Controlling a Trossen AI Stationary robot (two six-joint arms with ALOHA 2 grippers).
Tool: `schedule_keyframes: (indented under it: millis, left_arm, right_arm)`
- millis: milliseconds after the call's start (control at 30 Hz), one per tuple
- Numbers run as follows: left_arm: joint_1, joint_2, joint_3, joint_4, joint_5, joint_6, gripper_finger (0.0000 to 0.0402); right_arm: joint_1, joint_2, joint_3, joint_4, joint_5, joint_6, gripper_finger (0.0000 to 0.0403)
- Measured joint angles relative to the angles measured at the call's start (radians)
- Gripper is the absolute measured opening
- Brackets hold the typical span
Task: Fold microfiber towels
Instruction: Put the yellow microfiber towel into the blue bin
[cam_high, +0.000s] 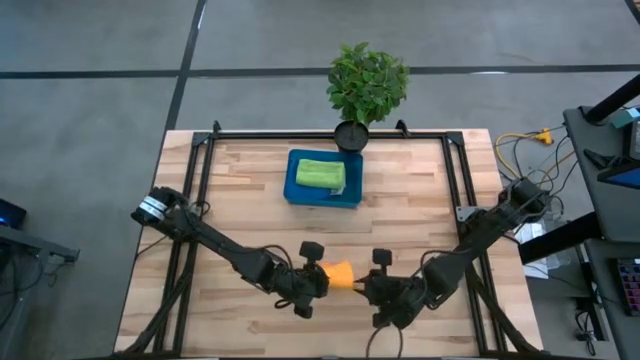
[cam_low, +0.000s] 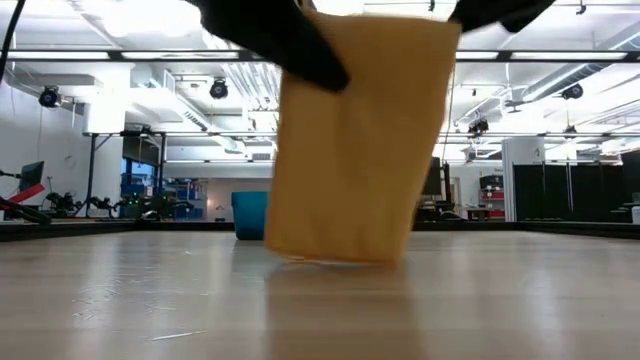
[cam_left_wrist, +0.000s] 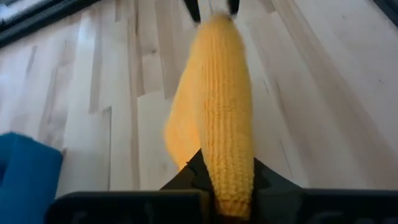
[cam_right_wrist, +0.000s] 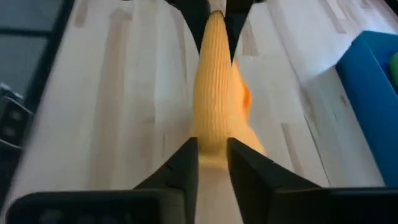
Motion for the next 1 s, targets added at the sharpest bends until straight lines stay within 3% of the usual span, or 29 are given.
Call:
schedule_keyframes:
  millis: [267, 500, 633, 1000]
  left_arm:
    - [0.056, -0.101, 0.0, -0.03, 0.174, -0.154, 0.0002]
    - [0.072, -0.167, 0.001, -0.029, 0.177, -0.178, 0.0002]
    - [0.077, -0.178, 0.003, -0.033, 0.177, -0.179, 0.0002]
    - [0.081, -0.178, 0.047, -0.031, 0.187, -0.18, 0.0002]
  right_arm:
    - [0.0, -0.122, -0.002, 0.042, 0.002, 0.079, 0.0151]
    - [-0.018, -0.145, -0.003, 0.21, 0.003, 0.051, 0.0185]
    - [-0.033, -0.145, -0.003, 0.219, 0.048, 0.045, 0.0195]
    - [-0.071, -0.121, -0.003, 0.249, 0.048, -0.016, 0.0217]
